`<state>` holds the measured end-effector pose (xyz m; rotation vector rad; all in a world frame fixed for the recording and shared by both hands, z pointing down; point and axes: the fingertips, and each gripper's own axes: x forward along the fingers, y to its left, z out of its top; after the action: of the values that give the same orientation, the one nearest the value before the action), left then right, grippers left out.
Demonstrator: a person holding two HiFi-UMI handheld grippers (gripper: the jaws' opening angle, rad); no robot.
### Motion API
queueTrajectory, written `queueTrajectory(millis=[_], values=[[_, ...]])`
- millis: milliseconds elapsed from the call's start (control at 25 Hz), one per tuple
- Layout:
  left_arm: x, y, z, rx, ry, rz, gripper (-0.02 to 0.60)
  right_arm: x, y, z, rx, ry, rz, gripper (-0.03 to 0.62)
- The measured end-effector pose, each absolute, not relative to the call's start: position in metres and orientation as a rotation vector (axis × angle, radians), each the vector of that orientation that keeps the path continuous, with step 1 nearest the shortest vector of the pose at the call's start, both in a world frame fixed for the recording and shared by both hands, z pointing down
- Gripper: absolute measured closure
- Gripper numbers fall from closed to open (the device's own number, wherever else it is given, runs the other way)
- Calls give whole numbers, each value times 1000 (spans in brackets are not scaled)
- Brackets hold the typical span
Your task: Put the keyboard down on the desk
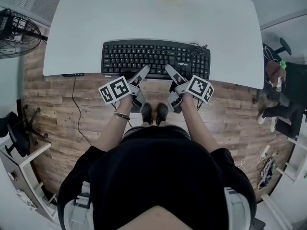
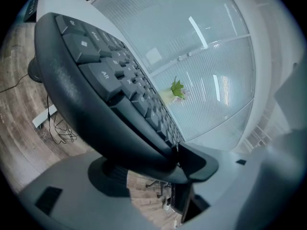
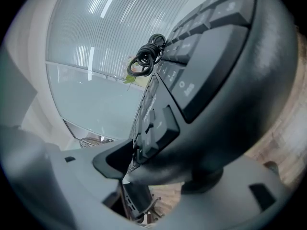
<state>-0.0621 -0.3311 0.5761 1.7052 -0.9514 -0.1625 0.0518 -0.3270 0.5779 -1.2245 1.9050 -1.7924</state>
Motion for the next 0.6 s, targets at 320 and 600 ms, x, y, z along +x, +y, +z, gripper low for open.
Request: queueTrajectory(millis=[320, 600], values=[[-63, -331, 575, 1698, -959, -151, 261, 48, -325, 575, -1227, 1952, -1781, 289], [-65, -323, 572, 1714, -983, -116, 258, 43, -311, 568, -1220, 2000, -1754, 287]])
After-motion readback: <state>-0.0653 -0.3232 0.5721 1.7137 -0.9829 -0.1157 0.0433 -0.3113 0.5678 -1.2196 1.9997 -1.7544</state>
